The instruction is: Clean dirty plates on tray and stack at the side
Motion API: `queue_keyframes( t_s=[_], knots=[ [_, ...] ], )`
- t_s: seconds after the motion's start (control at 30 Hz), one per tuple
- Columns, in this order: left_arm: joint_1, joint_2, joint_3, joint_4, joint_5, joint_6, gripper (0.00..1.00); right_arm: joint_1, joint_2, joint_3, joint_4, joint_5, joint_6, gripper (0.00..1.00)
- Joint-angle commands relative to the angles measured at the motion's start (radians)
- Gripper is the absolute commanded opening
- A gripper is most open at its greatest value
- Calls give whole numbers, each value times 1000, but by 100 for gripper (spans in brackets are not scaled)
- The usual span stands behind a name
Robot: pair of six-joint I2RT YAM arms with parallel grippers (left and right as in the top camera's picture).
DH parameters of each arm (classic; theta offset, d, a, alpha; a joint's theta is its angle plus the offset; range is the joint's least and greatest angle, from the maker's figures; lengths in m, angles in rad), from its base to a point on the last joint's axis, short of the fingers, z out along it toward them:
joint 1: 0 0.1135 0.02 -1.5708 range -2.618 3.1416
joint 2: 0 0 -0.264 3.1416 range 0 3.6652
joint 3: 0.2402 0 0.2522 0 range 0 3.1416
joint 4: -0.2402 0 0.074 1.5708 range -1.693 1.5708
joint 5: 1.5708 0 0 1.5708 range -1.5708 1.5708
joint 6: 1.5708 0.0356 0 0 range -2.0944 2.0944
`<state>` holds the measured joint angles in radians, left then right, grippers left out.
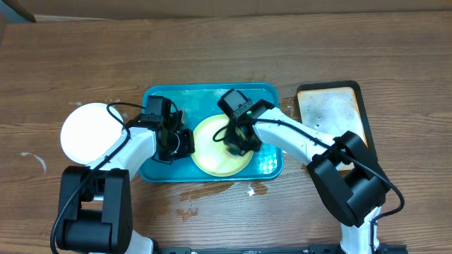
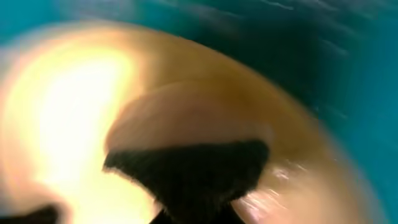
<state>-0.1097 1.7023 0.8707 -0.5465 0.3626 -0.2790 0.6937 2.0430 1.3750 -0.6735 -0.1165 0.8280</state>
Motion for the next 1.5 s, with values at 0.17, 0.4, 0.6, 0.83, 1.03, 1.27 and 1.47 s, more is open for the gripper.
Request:
queue_keyframes(
  t_s=[0.17, 0.4, 0.6, 0.83, 1.03, 1.27, 1.47],
  knots=[
    [-3, 10, 18, -10, 1, 14, 4, 2, 117, -35, 136, -192, -136, 4],
    [-3, 10, 18, -14, 4, 13, 4, -1, 259, -35, 83, -181, -89, 4],
    [-3, 10, 18, -18, 4, 13, 4, -7, 239, 57, -114, 53, -40, 4],
    [-3, 10, 18, -24, 4, 14, 4, -60, 239, 185, -401, 272, 14, 4],
    [-3, 10, 18, -25, 4, 14, 4, -88, 239, 200, -407, 166, -209, 4],
    [-3, 11, 18, -25, 4, 13, 4, -51, 239, 204, -292, -155, -395, 4],
    [-3, 10, 18, -29, 4, 14, 4, -24, 239, 204, -179, -359, -439, 4]
  ],
)
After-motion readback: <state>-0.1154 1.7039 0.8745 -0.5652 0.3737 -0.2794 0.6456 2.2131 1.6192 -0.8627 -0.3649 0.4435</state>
